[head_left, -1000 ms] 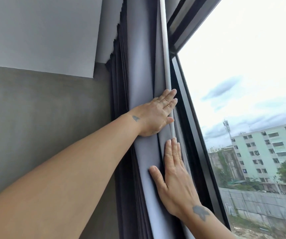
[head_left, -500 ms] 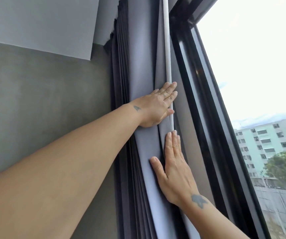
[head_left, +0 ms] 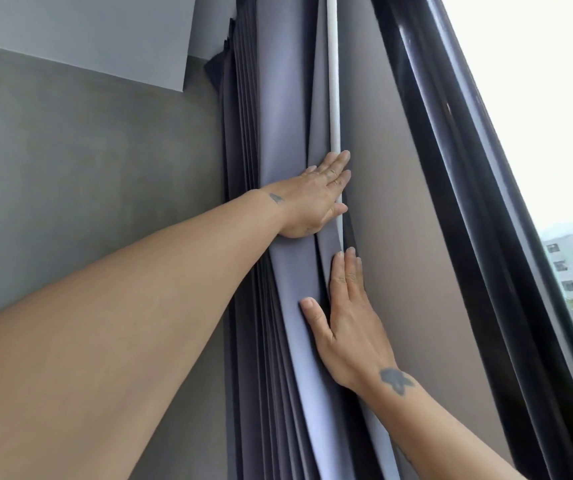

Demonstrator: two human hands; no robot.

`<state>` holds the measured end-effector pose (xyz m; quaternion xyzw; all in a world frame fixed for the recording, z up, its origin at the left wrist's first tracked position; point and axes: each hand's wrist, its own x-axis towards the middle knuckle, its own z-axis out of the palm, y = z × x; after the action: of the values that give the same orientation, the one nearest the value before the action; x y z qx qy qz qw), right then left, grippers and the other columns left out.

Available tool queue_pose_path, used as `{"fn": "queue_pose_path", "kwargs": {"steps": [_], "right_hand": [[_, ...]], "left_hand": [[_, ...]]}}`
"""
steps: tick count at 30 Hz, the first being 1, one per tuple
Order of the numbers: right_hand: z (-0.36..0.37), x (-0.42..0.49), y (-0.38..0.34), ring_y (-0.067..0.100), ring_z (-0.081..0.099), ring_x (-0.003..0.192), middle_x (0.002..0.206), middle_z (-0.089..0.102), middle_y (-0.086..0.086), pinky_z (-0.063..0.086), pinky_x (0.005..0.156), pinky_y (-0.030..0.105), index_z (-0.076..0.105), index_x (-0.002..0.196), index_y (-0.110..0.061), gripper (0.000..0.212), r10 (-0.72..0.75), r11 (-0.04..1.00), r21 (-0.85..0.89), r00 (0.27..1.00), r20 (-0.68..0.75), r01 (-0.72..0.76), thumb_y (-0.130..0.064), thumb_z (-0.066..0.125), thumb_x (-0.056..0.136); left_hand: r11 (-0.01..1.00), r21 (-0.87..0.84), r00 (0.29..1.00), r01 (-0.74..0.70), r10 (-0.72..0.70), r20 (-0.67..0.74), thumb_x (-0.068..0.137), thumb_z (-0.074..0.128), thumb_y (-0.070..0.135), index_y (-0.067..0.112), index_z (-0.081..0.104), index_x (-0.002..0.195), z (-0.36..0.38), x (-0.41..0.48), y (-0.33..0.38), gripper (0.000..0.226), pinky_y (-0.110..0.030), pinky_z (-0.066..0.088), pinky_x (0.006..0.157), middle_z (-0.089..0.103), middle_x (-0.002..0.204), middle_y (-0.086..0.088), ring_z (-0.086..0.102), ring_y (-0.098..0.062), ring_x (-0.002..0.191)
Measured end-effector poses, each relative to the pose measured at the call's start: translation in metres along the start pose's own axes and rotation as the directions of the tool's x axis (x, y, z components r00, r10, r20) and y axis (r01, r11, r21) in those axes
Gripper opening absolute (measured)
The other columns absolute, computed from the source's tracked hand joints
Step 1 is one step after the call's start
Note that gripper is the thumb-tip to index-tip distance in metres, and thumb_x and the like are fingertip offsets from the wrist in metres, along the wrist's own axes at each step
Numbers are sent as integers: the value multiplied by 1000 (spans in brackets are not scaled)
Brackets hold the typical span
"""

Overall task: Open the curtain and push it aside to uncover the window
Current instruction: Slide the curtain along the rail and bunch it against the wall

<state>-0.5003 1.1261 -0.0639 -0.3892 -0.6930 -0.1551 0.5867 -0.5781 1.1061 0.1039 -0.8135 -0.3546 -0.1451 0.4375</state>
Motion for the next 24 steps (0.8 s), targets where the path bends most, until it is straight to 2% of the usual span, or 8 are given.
{"fn": "queue_pose_path", "kwargs": {"steps": [2,5,8,13,16,18,21,24], "right_hand": [[12,2,4,1,-27,127,138,-30,-9,-4,110,24,-25,126,-25,69,2,1000,-2,1000,3,-2,-50,27,90],[34,10,11,2,-29,127,138,-30,-10,-7,107,22,-25,126,-28,73,-1,1000,-12,1000,-7,0,-67,16,81],[56,19,20,2,-27,129,139,-30,-11,-8,107,22,-25,126,-28,74,5,1000,-25,1000,-17,-6,-66,8,72],[92,30,31,-4,-38,120,133,-36,-16,-23,93,4,-28,125,-29,75,11,999,-32,1000,15,-11,-68,4,70],[112,36,39,-7,-42,116,129,-40,-18,-17,102,15,-30,124,-28,85,15,999,-49,999,40,-13,-81,-6,62],[123,40,44,-5,-41,117,128,-41,-18,-11,106,21,-32,123,-28,85,26,998,-58,998,57,-22,-80,-15,59],[138,47,50,-2,-40,120,128,-42,-18,-9,108,23,-33,124,-26,85,39,997,-67,997,66,-34,-79,-17,59],[153,53,56,3,-34,126,127,-42,-17,-9,108,23,-33,124,-26,85,38,997,-74,997,60,-33,-78,-20,58]], "left_hand": [[1000,6,1000,4,-4,1,101,24,27,5,-4,149,10,1,-7,60,-31,-5,120,-21,158,-10,-19,-18,146],[1000,21,1000,7,-7,16,101,24,27,4,-4,149,29,5,-20,60,-32,-5,120,-22,158,-11,-20,-19,146],[1000,25,1000,4,-5,25,101,23,27,3,-5,148,49,9,-34,60,-33,-5,121,-24,157,-13,-20,-21,146],[999,39,998,21,-23,57,101,21,27,2,-6,148,79,13,-59,60,-32,-5,120,-24,157,-13,-20,-21,146],[998,45,995,35,-39,87,101,21,27,2,-7,148,95,15,-72,60,-33,-5,121,-25,156,-13,-21,-22,146],[998,31,994,45,-48,101,101,21,27,3,-8,148,104,18,-80,60,-35,-2,122,-26,156,-12,-21,-21,145],[998,25,993,52,-55,107,101,21,27,4,-9,148,117,23,-91,60,-39,2,123,-28,156,-11,-22,-20,145],[998,36,993,57,-60,98,101,21,26,2,-10,147,128,26,-98,60,-35,-3,122,-28,155,-13,-22,-22,145]]}}
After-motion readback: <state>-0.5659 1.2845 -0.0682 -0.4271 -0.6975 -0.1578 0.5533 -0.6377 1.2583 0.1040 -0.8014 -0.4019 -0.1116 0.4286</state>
